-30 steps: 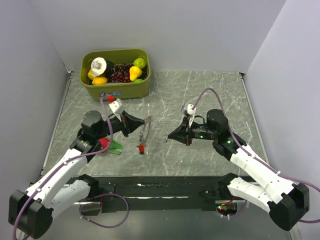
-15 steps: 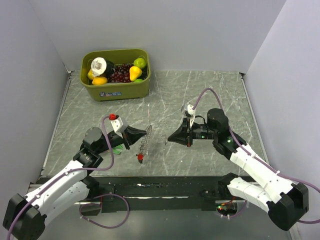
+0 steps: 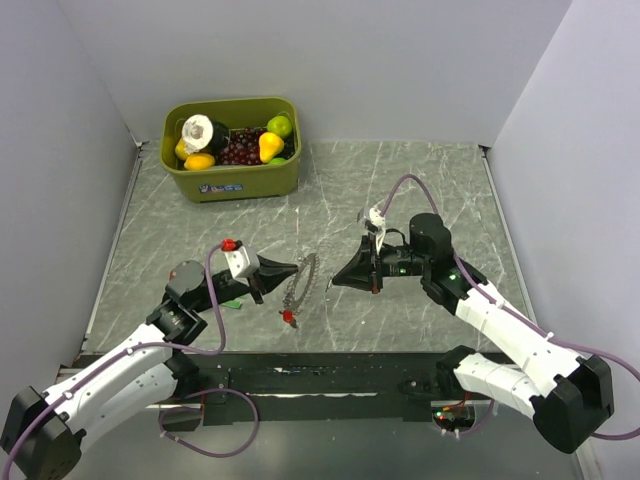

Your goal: Put the keys on the keyring

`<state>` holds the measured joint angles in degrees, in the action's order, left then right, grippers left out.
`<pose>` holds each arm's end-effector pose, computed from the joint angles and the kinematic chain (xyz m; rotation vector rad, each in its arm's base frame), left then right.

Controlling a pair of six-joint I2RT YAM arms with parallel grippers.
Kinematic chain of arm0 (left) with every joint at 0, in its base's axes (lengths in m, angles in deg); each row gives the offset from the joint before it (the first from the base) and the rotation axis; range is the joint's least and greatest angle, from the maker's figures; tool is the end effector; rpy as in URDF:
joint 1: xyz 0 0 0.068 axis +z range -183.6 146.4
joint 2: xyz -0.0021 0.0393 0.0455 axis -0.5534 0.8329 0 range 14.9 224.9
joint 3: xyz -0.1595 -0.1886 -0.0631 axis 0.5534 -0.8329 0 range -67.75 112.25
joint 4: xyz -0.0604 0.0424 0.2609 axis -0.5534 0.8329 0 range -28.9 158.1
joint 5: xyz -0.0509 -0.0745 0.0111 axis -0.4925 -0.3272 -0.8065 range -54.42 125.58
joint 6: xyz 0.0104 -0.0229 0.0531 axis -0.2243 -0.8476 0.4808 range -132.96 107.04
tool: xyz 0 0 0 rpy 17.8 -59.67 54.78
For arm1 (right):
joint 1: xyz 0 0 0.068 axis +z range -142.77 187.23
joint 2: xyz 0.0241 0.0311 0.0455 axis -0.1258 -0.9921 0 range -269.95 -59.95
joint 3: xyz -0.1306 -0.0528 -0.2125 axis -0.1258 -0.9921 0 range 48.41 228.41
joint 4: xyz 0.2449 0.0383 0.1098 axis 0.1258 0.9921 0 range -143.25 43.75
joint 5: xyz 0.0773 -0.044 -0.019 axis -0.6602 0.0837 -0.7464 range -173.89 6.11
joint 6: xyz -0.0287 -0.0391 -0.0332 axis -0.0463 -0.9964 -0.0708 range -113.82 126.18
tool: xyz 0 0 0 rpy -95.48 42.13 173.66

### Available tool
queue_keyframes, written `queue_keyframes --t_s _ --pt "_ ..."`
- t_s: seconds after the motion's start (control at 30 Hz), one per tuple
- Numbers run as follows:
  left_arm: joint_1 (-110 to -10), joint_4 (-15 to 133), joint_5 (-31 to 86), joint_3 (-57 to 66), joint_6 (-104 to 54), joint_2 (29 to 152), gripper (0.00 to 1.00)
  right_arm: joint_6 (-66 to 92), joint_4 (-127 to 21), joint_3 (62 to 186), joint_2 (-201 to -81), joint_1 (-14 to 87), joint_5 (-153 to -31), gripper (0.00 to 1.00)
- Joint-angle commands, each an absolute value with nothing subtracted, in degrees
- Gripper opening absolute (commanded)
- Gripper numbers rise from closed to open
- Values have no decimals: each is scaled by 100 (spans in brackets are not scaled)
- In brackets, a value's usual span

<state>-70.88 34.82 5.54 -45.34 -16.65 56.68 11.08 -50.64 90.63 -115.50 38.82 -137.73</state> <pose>0.1524 -0.1429 0.2624 0.8537 1.2825 -0.9531 0.1854 0.1543 0.2882 -1.0884 1.5954 1.2957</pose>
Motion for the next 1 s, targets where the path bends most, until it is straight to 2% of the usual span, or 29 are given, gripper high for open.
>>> queue_keyframes --t_s 0.0,0.4,0.97 --pt "-7210 3192 719 -4490 -1393 5489 1 1127 -5282 9394 -11584 3860 -13935 0" --pt "-7324 3175 834 -4552 -1410 5419 1 1171 -5519 9535 -11865 4133 -13698 0" --pt "-7324 2357 930 -4965 -1885 5647 1 1400 -6415 9640 -12551 4537 -13531 0"
